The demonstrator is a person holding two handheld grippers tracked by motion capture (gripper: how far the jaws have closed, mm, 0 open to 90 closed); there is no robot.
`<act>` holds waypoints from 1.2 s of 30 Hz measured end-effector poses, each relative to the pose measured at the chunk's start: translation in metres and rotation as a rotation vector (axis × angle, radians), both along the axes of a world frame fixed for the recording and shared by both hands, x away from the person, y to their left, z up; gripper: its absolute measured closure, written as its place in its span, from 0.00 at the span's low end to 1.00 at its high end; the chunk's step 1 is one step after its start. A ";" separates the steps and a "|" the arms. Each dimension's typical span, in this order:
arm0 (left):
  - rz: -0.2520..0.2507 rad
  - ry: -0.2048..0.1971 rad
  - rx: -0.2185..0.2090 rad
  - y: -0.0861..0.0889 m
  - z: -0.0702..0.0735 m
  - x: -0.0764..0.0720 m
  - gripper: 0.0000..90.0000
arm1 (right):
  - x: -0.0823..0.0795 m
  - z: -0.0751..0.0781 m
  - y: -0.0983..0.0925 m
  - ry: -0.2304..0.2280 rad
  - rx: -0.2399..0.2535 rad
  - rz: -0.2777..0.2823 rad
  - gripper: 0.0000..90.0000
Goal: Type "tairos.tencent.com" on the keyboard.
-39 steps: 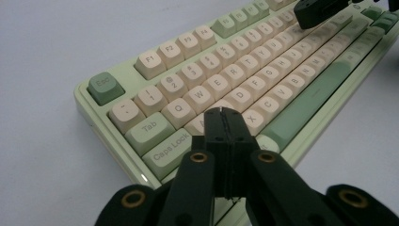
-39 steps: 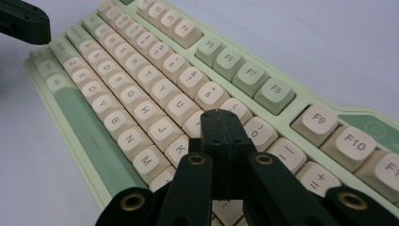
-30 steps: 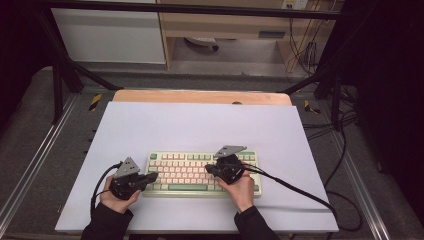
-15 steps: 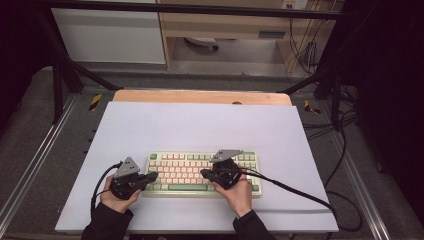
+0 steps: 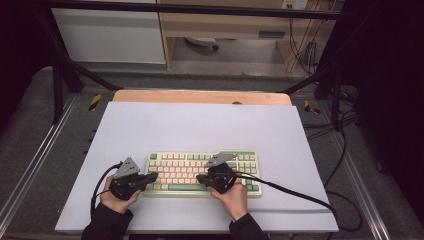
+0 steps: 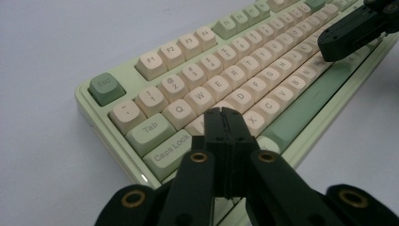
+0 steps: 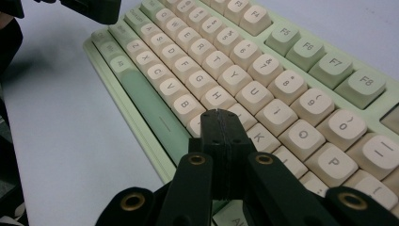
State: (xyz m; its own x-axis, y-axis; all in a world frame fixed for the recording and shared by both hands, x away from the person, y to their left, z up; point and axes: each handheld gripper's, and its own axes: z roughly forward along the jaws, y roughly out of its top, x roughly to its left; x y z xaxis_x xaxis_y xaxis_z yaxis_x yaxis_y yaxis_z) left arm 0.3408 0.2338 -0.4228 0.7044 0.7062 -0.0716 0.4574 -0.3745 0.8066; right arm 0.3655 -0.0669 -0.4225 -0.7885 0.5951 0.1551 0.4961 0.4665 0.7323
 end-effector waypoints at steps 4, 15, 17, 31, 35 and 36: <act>-0.001 -0.001 0.000 0.000 0.000 0.000 1.00 | -0.001 -0.002 0.001 0.002 -0.006 0.001 1.00; -0.001 -0.007 -0.002 -0.001 0.001 -0.001 1.00 | -0.001 -0.005 0.002 -0.002 -0.002 0.009 1.00; -0.004 -0.007 0.000 -0.001 0.001 -0.001 1.00 | -0.002 0.000 -0.001 -0.019 0.004 0.010 1.00; -0.009 -0.025 -0.009 0.007 0.009 -0.003 0.80 | -0.006 0.022 -0.060 -0.080 0.022 -0.068 0.85; -0.010 -0.019 0.005 0.012 0.008 -0.001 0.61 | -0.008 0.025 -0.086 -0.106 0.036 -0.116 0.67; -0.007 -0.018 0.011 0.013 0.008 -0.001 0.58 | -0.009 0.026 -0.093 -0.101 0.040 -0.123 0.63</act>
State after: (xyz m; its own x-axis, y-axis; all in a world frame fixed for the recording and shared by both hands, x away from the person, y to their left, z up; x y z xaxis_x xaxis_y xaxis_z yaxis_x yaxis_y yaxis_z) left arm 0.3400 0.2472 -0.4147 0.7103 0.7021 -0.0512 0.4400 -0.3861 0.8108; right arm 0.3570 -0.1596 -0.3968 -0.7229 0.6831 0.1040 0.4706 0.3764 0.7981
